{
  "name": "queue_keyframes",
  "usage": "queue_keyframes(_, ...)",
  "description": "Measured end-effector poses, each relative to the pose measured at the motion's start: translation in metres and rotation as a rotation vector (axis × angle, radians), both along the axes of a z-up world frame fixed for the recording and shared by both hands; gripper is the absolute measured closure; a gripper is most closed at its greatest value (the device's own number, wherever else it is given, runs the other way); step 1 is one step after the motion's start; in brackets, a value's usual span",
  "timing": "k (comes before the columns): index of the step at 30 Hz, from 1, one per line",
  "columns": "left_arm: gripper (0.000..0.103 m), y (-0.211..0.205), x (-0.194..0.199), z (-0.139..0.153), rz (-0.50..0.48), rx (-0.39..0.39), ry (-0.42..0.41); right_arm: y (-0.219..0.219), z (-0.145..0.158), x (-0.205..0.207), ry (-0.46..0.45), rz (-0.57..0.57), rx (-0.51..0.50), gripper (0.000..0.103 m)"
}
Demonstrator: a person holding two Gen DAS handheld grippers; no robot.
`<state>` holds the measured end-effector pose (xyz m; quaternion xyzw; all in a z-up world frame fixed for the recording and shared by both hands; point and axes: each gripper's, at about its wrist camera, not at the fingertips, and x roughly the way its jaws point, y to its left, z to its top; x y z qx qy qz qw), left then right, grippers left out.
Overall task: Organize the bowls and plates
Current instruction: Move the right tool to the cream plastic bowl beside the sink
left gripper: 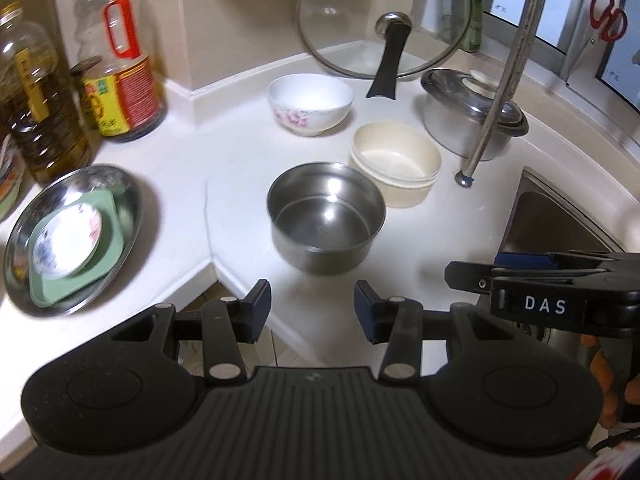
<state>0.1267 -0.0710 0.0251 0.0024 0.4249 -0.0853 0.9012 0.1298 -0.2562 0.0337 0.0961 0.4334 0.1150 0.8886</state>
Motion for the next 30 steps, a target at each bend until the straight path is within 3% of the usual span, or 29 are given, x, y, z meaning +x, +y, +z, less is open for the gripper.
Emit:
queue_keyframes(17, 0.060, -0.016, 0.093, -0.002, -0.203, 0.006, -0.017, -0.016, 0.000, 0.053, -0.021, -0.207, -0.006, 0.044)
queue_keyframes(30, 0.060, -0.024, 0.149, -0.011, -0.280, -0.007, -0.001, -0.021, -0.009, 0.087, -0.037, -0.305, 0.005, 0.044)
